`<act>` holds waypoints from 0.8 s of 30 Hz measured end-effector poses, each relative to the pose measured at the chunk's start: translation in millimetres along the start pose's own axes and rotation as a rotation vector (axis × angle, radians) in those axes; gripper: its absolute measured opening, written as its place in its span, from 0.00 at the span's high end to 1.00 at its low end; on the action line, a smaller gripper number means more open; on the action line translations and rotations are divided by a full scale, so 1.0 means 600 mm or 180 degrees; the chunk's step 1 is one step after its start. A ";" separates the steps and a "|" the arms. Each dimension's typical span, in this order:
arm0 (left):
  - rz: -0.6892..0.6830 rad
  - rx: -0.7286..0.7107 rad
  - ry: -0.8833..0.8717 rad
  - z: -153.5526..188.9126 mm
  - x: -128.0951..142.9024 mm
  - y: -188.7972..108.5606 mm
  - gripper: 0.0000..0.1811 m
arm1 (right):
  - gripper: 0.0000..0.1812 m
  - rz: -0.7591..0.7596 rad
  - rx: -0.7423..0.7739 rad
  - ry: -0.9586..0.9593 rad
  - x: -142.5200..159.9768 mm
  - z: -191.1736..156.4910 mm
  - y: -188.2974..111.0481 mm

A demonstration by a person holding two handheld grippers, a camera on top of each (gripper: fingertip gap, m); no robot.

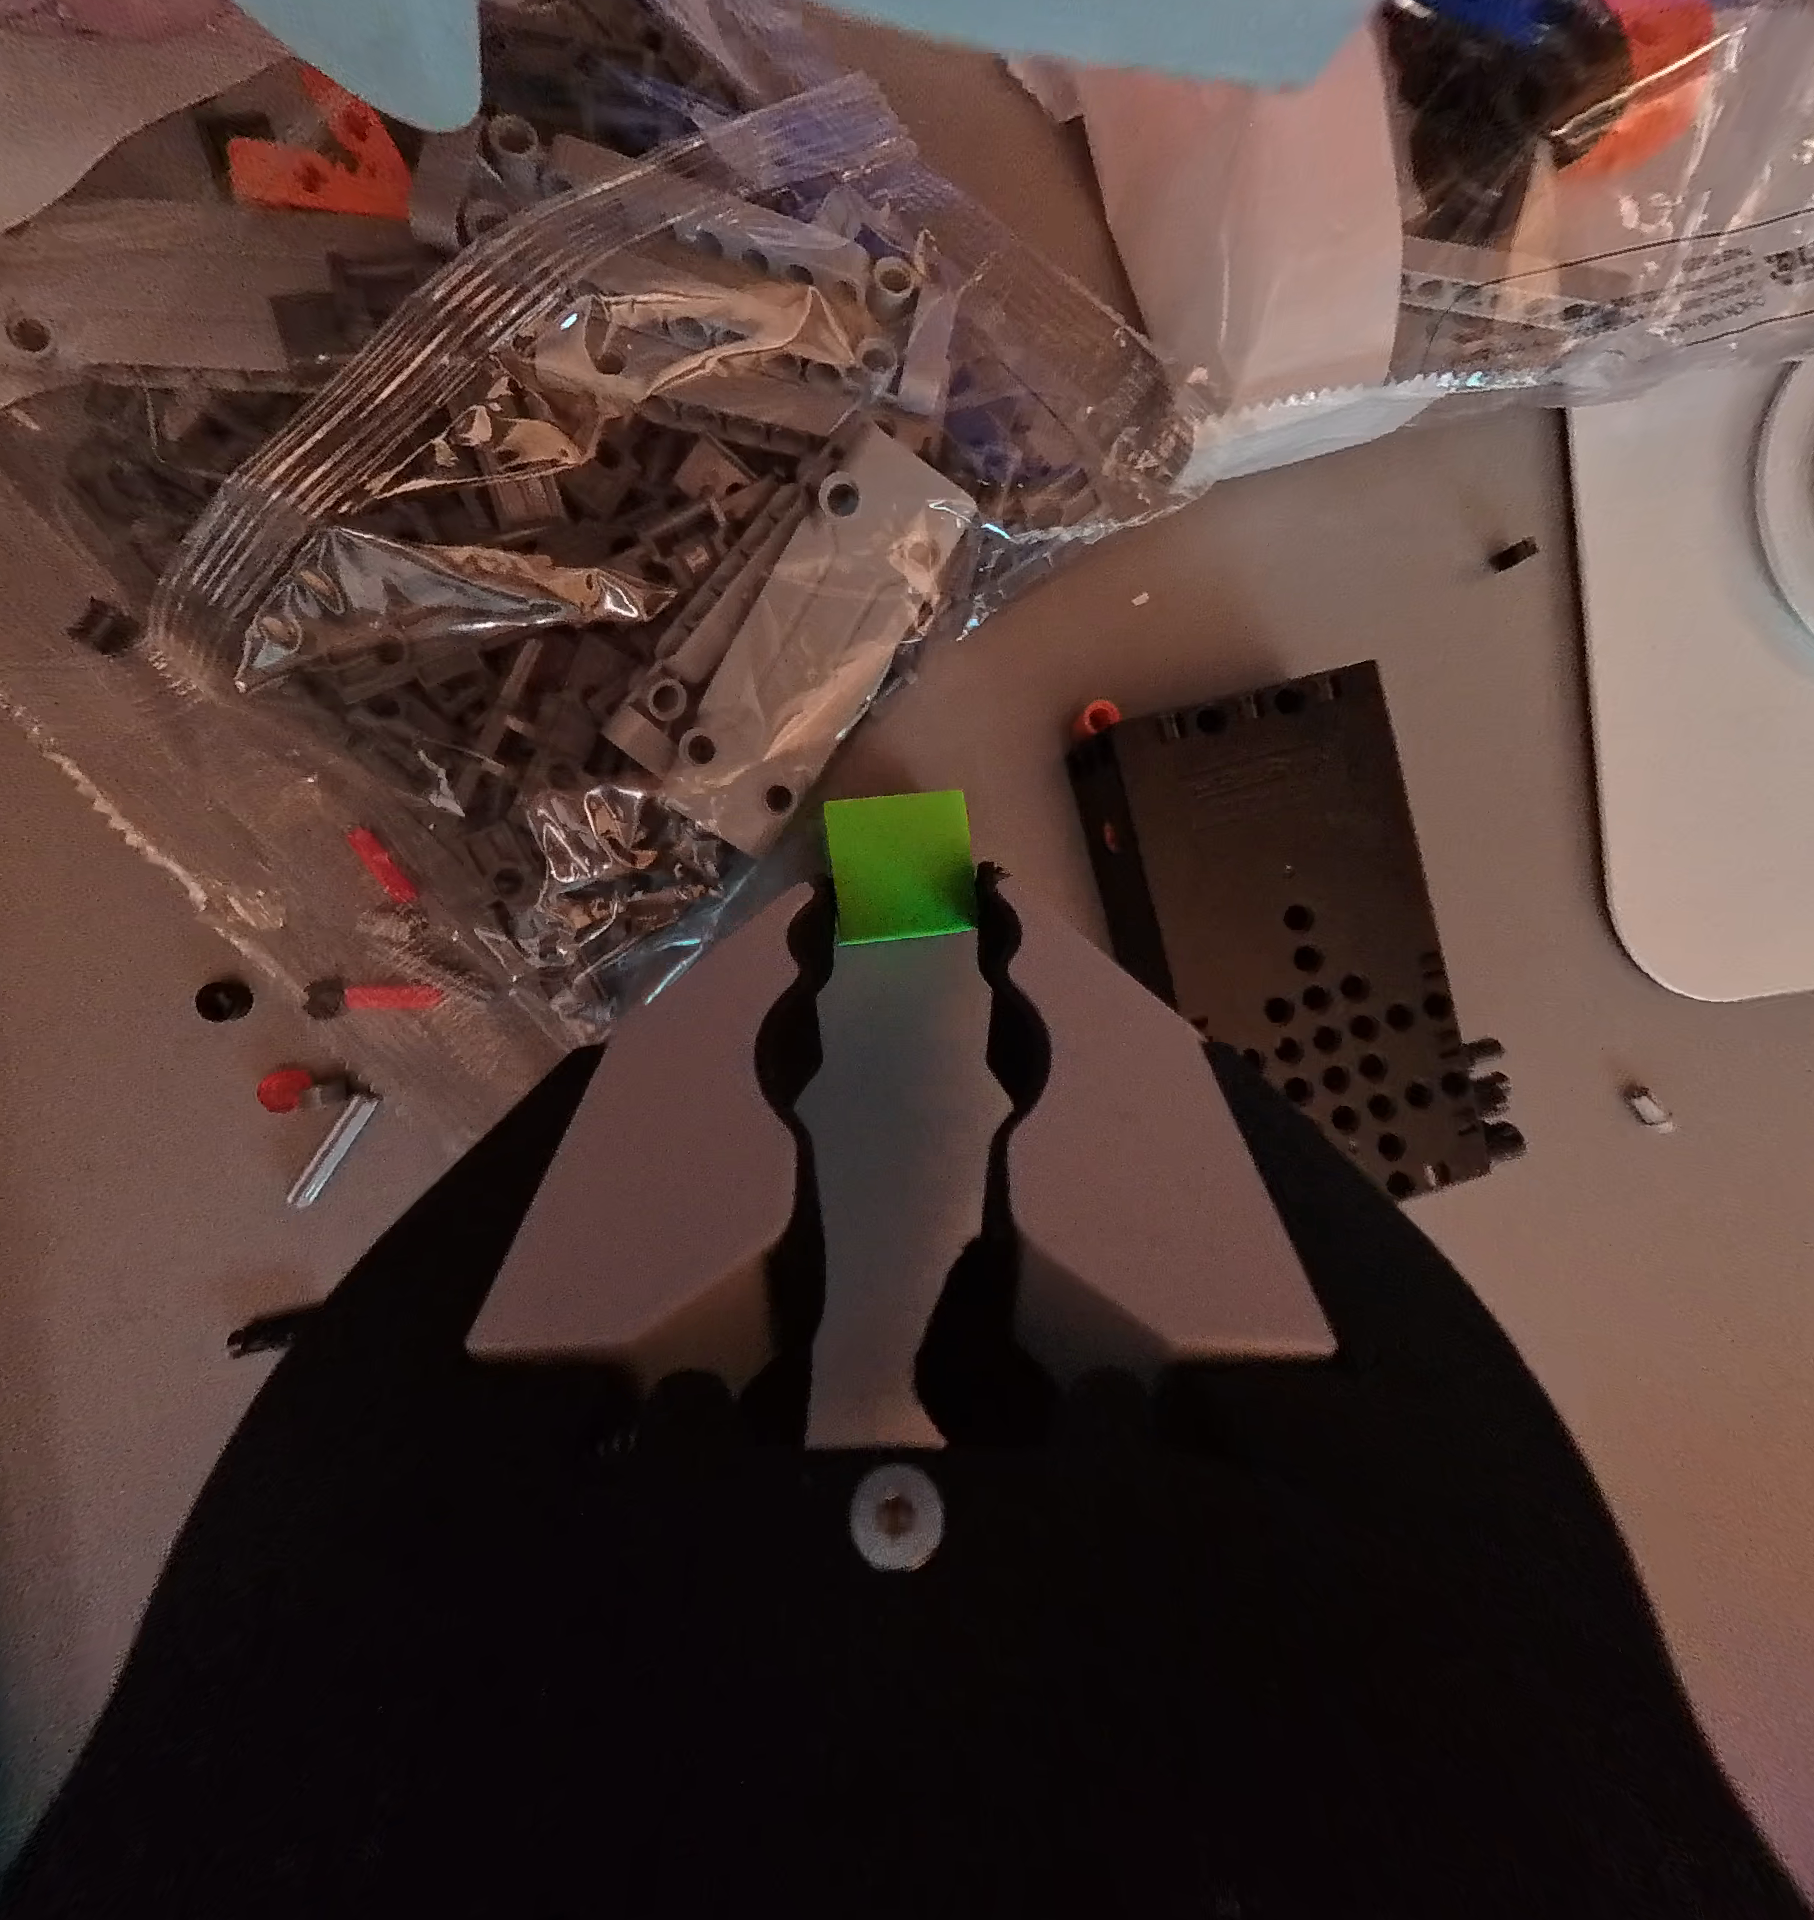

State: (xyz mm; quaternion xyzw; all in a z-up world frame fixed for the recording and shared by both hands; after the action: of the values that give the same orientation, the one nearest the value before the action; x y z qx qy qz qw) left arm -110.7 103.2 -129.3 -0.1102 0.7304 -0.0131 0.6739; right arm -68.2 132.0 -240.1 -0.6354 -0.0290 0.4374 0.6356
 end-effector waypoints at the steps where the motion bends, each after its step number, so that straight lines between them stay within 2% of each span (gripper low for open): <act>1: 0.0008 0.0001 0.0000 0.000 -0.001 0.000 0.91 | 0.86 0.0019 0.0027 0.0003 -0.001 0.003 -0.009; 4: 0.0034 0.0001 0.0003 0.001 -0.004 -0.002 0.91 | 0.86 0.0150 0.0236 0.0057 -0.004 0.023 -0.073; 7: 0.0042 0.0009 0.0006 0.002 -0.005 -0.003 0.91 | 0.86 0.0271 0.0511 0.0186 0.009 0.045 -0.173; 14: 0.0022 0.0038 0.0026 0.007 -0.004 -0.002 0.91 | 0.86 0.0096 0.1382 0.0626 0.120 0.094 -0.450; 17: 0.0011 0.0035 0.0025 0.006 -0.003 -0.001 0.91 | 0.86 -0.0017 0.1638 0.0868 0.175 0.112 -0.542; 20: -0.0006 0.0034 0.0009 0.004 -0.001 0.000 0.91 | 0.86 -0.0224 0.1738 0.1103 0.227 0.122 -0.597; 24: -0.0051 0.0037 0.0022 0.005 0.004 0.003 0.91 | 0.86 -0.0373 0.1607 0.1341 0.273 0.124 -0.613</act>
State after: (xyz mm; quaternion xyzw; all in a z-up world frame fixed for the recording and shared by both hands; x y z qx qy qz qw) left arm -108.3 105.0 -132.4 -0.1121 0.7318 -0.0231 0.6718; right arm 179.8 357.5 -4.5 -0.5315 0.1759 0.2526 0.7892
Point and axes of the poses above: each gripper's, where its closed fingertips meet, y out along the fingers, x out of its underside, z = x × y across the jaws, the point moved 2 cm from there along -y, back along the fingers, and after that the axes turned 7 degrees about -y, right-handed, at the moved point
